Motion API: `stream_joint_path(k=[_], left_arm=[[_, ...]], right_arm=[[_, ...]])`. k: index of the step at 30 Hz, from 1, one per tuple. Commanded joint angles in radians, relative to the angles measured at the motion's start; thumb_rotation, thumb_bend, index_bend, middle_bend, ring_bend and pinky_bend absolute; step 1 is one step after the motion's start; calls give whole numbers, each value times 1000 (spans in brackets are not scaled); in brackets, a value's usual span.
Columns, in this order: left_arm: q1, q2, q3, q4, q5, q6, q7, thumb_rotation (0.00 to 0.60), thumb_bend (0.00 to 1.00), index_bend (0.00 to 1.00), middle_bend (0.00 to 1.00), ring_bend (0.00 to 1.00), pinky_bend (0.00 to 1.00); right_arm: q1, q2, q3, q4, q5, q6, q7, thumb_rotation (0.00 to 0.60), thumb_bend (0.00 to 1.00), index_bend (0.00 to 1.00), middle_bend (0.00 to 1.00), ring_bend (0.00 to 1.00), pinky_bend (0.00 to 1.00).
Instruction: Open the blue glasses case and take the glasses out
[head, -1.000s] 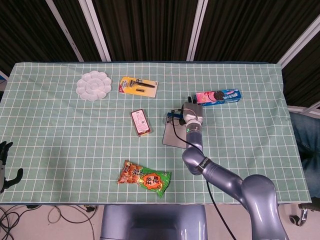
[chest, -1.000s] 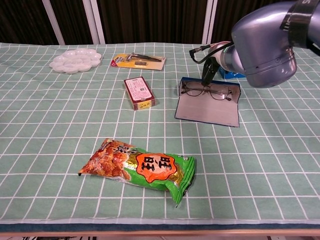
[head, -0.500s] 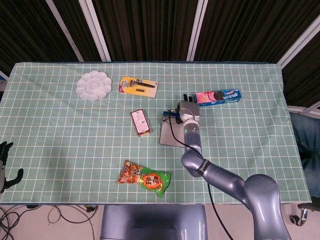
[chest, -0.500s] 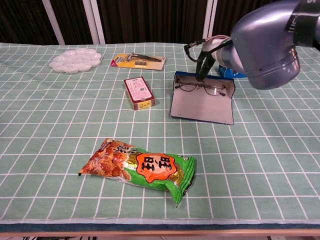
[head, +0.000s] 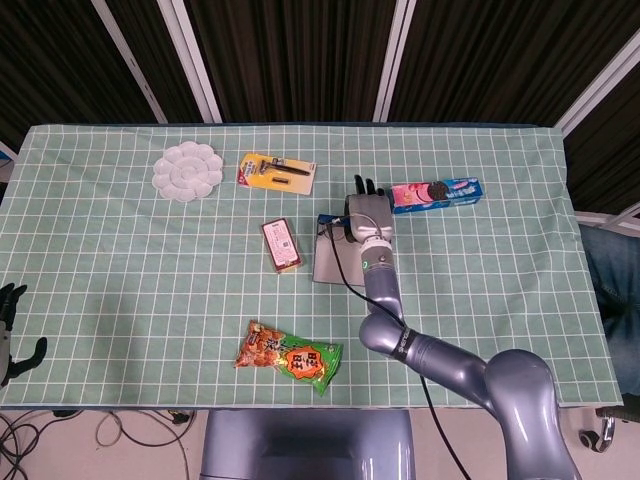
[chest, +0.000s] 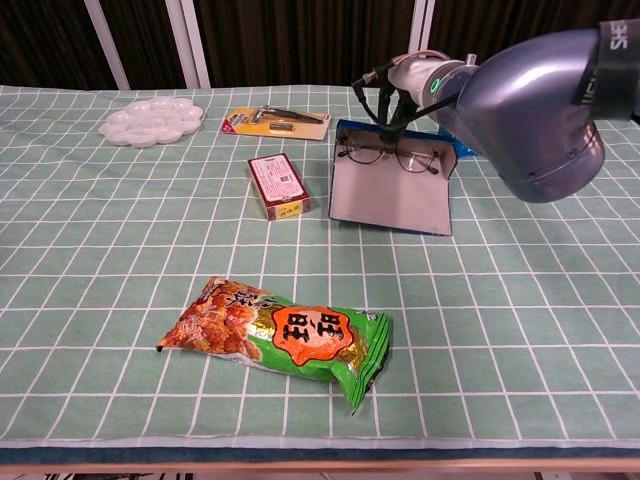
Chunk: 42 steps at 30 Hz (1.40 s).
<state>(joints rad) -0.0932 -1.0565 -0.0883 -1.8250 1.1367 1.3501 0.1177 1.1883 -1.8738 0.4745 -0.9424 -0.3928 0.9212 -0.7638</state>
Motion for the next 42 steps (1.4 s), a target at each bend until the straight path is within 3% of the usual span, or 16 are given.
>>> stream_joint_path(k=[1,14,24,42], left_arm=[[0,0,0,0,0,0,0,600,392,71,0,0,0],[0,0,1,0,-1,1,1,600,393,71,0,0,0],[1,0,1,-2,-1,3,3,600,393,71,0,0,0],[0,0,0,-1,-2,3,3,600,393,71,0,0,0]], right_arm=[[-5,-8,-29,-6,-72,34,26,600,503,546,0,0,170],[-20,-35,-67,-7,-237,129,55,600,503,547,0,0,170],[-40,-51,-81,-18,-302,165,40,600,502,546,0,0,170],[-29,-75,-29,78,-318,113,47,600,503,549,0,0,170]])
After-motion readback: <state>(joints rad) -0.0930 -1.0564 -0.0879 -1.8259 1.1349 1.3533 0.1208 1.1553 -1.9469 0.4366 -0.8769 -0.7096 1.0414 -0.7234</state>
